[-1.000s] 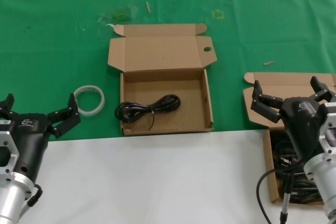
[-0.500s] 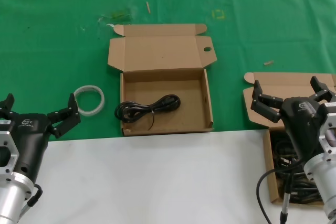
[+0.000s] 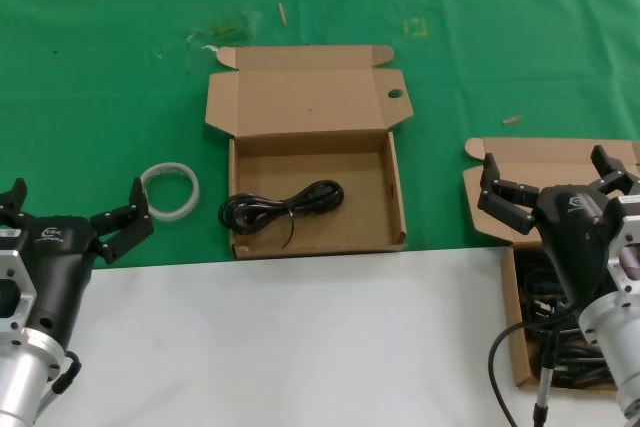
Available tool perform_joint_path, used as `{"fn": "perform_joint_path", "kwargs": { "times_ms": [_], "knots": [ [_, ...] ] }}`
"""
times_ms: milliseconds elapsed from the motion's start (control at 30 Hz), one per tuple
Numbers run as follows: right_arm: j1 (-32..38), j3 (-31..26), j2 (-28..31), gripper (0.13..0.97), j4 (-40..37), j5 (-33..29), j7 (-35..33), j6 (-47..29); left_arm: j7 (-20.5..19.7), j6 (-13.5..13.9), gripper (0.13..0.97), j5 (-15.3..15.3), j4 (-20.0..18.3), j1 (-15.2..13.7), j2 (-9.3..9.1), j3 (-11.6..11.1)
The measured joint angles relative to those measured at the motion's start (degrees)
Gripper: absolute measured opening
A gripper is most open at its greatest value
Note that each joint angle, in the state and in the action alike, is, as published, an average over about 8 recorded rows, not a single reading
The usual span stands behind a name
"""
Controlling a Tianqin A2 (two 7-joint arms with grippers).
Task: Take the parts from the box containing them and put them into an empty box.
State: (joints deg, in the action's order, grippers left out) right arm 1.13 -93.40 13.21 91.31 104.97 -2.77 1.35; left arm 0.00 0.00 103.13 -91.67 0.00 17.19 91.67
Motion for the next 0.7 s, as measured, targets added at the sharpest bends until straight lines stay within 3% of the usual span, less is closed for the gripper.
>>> {"fn": "perform_joint_path", "kwargs": {
  "times_ms": [700],
  "knots": [
    [0.0, 0.0, 0.0, 0.966, 0.0, 0.0, 0.0, 0.0, 0.0, 0.0, 0.966, 0.0, 0.0, 0.0, 0.0, 0.0]
  ]
}}
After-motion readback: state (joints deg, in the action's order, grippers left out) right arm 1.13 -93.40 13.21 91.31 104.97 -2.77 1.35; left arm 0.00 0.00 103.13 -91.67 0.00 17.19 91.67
